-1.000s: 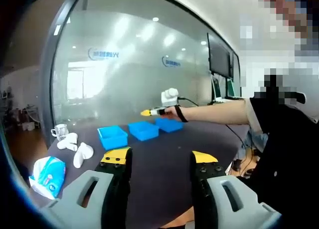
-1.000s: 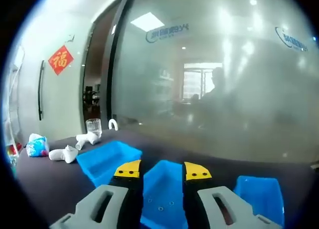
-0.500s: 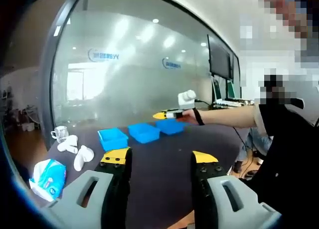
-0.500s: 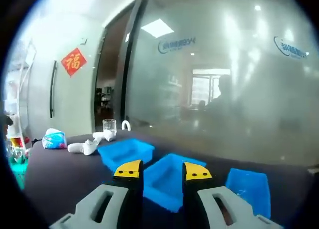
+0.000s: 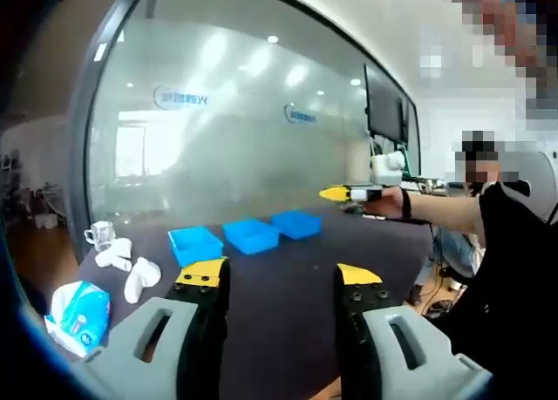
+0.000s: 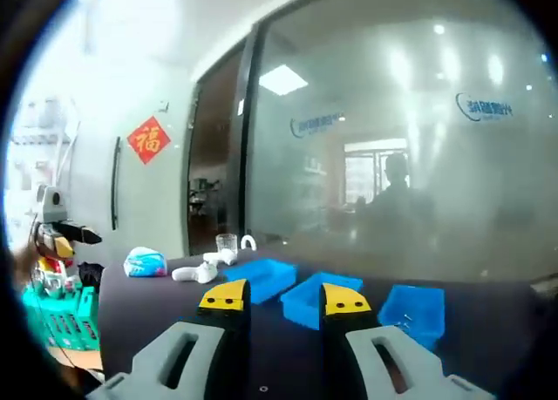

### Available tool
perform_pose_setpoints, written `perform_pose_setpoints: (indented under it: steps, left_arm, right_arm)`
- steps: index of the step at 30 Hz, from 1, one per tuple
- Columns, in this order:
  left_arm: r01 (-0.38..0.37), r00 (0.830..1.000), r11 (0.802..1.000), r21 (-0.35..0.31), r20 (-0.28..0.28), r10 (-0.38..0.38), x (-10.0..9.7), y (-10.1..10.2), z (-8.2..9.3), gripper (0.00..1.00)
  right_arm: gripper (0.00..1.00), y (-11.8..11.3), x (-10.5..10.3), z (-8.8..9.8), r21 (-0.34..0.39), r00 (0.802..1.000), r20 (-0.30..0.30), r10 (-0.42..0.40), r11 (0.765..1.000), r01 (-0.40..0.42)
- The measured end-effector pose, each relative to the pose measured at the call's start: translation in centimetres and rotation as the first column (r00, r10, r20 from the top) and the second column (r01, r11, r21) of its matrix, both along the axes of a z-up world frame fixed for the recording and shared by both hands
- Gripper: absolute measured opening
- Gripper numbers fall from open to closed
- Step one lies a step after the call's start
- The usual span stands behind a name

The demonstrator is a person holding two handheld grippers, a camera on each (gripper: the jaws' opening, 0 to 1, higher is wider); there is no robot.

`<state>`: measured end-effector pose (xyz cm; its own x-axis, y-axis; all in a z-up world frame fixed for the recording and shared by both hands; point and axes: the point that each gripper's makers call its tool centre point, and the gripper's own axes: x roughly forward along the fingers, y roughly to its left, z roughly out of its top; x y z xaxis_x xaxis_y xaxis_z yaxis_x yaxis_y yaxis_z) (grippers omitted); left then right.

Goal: Sort the screws, nuts, and washers into the corresponding bins

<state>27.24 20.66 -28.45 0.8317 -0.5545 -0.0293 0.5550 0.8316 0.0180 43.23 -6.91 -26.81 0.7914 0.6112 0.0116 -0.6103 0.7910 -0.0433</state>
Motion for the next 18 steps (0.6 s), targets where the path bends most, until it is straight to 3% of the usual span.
perform_pose_setpoints:
  steps: [5, 9, 18]
  left_arm:
    - [0.005, 1.000, 1.000, 0.005, -0.008, -0.005, 0.4, -0.1, -0.3, 0.46]
    - [0.010, 1.000, 1.000, 0.007, -0.015, -0.010, 0.7, -0.3, -0.6, 0.46]
    - [0.025, 1.000, 1.000, 0.013, -0.019, -0.025, 0.9, -0.8, -0.7, 0.46]
  right_arm:
    - [0.27, -2.9, -3.2, -0.5, -0.003, 0.999, 0.017, -0.030, 1.000, 0.030]
    - [0.27, -5.4, -5.1, -1.7, 0.021, 0.999, -0.001, -0.043, 0.999, 0.043]
    - [0.27, -9.4, -9.3, -4.2, -0.003, 0.998, -0.031, -0.055, 0.998, 0.055]
